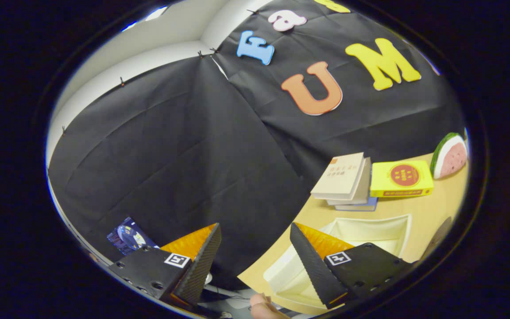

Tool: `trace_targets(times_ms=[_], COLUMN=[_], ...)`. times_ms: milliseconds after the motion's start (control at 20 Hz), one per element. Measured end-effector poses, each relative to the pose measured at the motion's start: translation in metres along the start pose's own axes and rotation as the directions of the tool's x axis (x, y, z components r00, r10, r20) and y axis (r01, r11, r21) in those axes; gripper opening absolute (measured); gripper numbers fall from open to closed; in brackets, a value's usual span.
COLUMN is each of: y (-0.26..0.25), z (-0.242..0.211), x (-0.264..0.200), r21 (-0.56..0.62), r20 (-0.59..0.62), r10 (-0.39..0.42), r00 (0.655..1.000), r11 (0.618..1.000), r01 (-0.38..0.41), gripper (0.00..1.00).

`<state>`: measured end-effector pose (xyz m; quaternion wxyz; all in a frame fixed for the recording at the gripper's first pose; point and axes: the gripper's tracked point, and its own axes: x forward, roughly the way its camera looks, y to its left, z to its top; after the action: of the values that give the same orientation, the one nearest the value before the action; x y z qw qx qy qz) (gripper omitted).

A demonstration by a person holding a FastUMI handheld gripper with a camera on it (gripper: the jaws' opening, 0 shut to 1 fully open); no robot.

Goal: Open the storage box then place both shoes into the box .Put the left shoe in first, then the right shoe, with the right side of both shoes facing outward in a uniform manner.

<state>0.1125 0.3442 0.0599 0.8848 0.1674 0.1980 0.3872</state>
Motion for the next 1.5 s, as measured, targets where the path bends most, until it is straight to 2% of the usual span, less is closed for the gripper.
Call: trace_targets(times_ms=[200, 350, 500, 650, 750, 900, 1000, 1350, 1500], y=[-0.039, -0.074, -0.103, -0.145, -0.175, -0.203, -0.227, -0.310, -0.339], z=[0.004, 0.004, -0.002, -0.023, -0.021, -0.027, -0.029, -0.059, -0.085], x=[-0.069, -0.114, -0.151, -0.178, -0.197, -0.216, -0.229, -0.243, -0.243], r21=[-0.129, -0.214, -0.232, -0.251, -0.230, -0.172, -0.155, -0.134, -0.124], r20=[0.124, 0.223, 0.273, 0.266, 0.295, 0.280, 0.269, 0.138, 0.047], r10=[-0.118, -0.238, -0.315, -0.408, -0.464, -0.485, -0.509, -0.654, -0.717], r00=[0.985, 0.945, 0.909, 0.874, 0.835, 0.829, 0.818, 0.744, 0.696], r11=[0.983, 0.934, 0.895, 0.846, 0.814, 0.824, 0.815, 0.732, 0.687], r01=[0.134, 0.286, 0.380, 0.471, 0.534, 0.540, 0.559, 0.668, 0.716], gripper=[0.95, 0.95, 0.96, 0.96, 0.96, 0.96, 0.96, 0.96, 0.96])
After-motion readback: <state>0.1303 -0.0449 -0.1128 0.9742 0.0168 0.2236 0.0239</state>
